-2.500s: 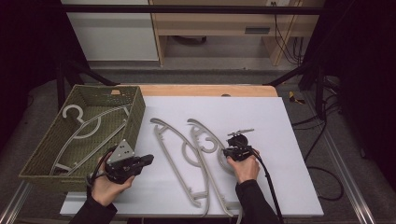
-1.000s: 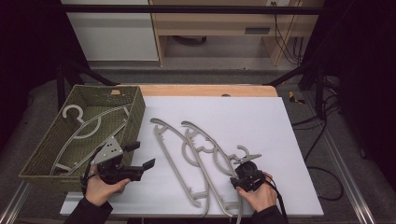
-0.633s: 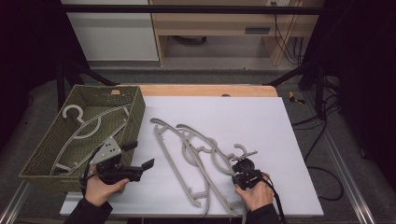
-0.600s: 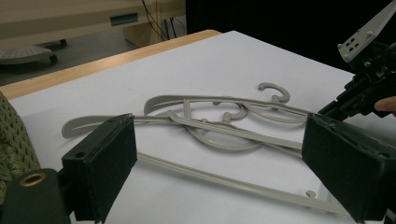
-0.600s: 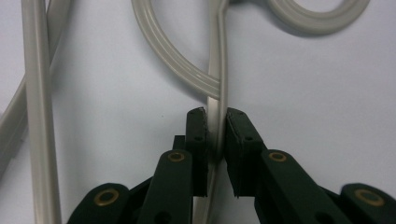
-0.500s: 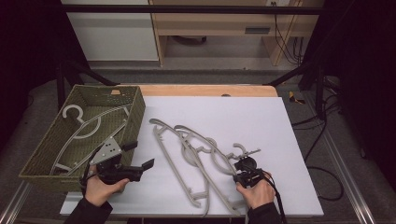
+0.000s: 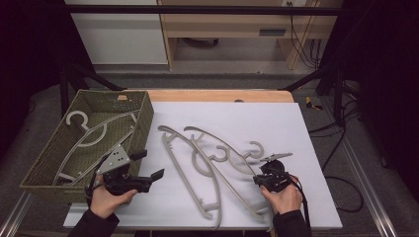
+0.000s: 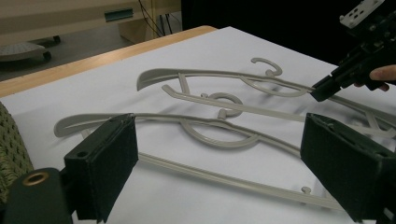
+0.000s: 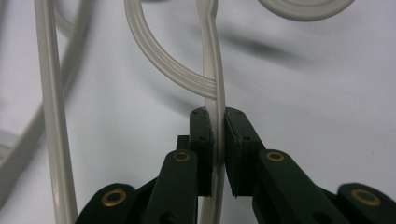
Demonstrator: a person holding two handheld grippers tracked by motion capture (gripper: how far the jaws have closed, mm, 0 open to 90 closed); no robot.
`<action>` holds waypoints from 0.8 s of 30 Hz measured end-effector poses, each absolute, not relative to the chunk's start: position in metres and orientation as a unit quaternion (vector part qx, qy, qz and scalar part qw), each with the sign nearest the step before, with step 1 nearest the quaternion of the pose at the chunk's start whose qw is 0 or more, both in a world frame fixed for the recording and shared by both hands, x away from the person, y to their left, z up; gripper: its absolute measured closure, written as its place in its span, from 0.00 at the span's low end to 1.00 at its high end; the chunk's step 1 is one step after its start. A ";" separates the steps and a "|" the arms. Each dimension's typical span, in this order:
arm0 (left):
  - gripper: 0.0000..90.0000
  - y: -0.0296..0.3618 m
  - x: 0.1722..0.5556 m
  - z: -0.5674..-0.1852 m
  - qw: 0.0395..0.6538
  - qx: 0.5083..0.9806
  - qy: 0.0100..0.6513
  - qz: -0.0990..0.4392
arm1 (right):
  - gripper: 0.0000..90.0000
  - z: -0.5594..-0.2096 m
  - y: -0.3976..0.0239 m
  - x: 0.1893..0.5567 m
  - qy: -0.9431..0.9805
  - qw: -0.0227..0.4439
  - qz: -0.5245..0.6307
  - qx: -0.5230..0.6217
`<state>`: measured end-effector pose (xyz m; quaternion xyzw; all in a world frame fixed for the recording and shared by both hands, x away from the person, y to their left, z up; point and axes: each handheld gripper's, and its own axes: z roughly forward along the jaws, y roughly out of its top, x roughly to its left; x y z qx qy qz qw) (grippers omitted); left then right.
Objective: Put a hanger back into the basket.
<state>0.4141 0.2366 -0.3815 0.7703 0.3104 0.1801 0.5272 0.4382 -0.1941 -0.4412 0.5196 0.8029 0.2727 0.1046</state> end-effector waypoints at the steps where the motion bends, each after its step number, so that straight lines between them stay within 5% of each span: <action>1: 0.12 0.237 0.414 -0.381 0.528 0.770 0.309 0.179 | 0.91 -0.438 -0.195 0.438 0.806 0.100 0.286 0.509; 24: 0.19 0.218 0.413 -0.344 0.502 0.817 0.250 0.135 | 0.91 -0.401 -0.179 0.433 0.897 0.117 0.331 0.268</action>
